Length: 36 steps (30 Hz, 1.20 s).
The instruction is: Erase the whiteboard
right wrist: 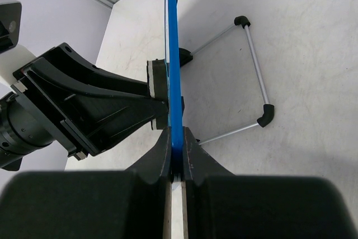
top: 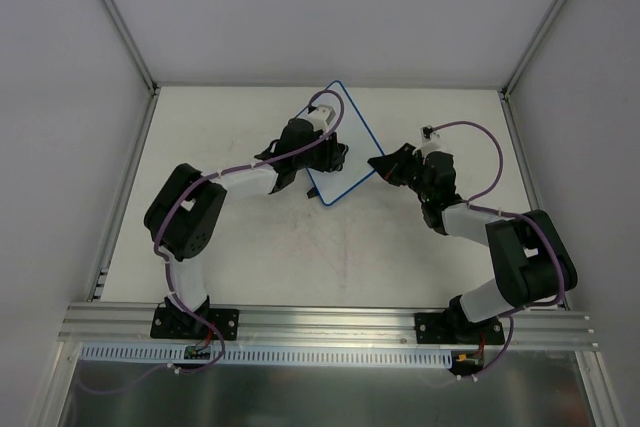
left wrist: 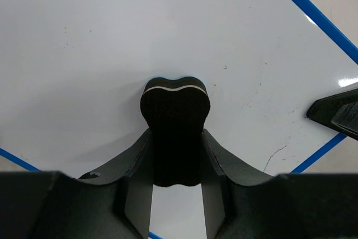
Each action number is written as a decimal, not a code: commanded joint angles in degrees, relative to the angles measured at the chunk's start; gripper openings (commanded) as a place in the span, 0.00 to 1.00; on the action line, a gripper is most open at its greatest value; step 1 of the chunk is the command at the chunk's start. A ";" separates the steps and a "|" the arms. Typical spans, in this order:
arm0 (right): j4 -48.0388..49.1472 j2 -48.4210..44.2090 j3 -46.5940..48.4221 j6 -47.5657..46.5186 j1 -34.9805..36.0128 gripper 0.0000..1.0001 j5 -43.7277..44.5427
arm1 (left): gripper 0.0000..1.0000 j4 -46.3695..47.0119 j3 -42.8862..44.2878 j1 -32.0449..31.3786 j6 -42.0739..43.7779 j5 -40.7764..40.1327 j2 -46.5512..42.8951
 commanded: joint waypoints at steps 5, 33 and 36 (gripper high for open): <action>0.60 1.02 1.61 -4.12 1.54 0.00 -1.66 | 0.00 -8.40 0.54 -4.89 -5.74 -0.70 3.92; 0.68 1.02 1.44 -4.03 1.54 0.00 -1.66 | 0.00 -9.89 -6.50 3.73 -25.69 -14.35 5.24; 0.68 0.93 1.44 -4.03 1.45 0.00 -1.66 | 0.00 -13.47 -4.83 3.65 -25.95 -13.44 5.85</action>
